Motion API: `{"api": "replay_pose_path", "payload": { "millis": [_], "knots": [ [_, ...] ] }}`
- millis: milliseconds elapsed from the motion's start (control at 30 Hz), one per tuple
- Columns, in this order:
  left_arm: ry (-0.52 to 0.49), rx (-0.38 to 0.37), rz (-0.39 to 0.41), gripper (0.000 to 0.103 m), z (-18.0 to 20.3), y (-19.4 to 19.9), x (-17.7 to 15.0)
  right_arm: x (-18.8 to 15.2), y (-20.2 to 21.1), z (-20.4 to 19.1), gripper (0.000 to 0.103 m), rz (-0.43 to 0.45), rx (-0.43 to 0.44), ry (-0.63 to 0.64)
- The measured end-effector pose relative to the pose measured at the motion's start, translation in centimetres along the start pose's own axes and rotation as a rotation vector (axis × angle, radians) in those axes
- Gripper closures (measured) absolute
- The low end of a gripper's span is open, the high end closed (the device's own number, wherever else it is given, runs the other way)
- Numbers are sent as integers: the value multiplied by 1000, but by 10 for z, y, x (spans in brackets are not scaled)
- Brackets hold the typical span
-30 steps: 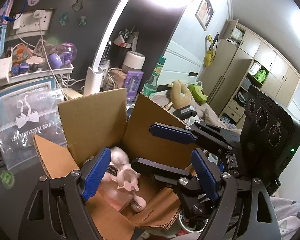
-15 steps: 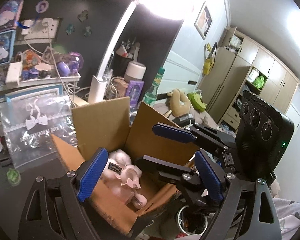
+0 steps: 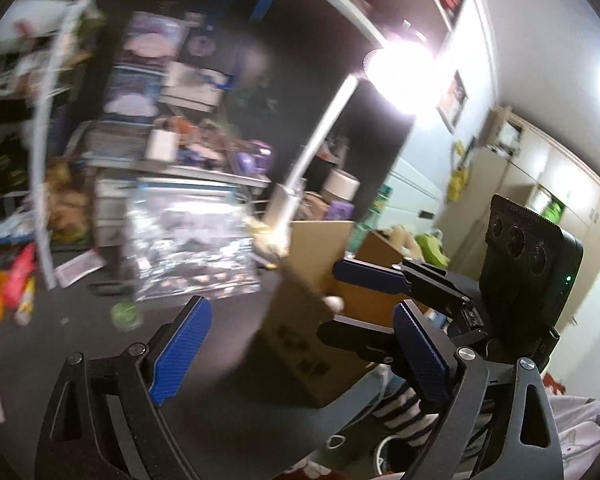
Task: Organize objects
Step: 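Move the left gripper to the green translucent jelly cup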
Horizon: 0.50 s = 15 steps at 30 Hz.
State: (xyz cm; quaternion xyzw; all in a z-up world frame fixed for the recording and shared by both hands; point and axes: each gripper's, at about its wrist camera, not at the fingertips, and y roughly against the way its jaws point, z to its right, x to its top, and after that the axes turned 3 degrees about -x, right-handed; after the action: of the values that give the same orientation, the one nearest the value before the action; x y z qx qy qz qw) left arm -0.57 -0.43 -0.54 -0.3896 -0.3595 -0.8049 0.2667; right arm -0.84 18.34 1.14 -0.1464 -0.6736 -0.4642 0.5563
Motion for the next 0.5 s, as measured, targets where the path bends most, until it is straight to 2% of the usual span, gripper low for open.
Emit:
{"api": "replay_pose_path", "payload": {
  "millis": [367, 500],
  "knots": [
    [160, 125, 41, 11, -82, 52, -42, -1, -92, -65, 48, -151, 160, 35],
    [231, 149, 26, 11, -111, 48, -54, -11, -135, -70, 48, -221, 143, 24]
  ]
}}
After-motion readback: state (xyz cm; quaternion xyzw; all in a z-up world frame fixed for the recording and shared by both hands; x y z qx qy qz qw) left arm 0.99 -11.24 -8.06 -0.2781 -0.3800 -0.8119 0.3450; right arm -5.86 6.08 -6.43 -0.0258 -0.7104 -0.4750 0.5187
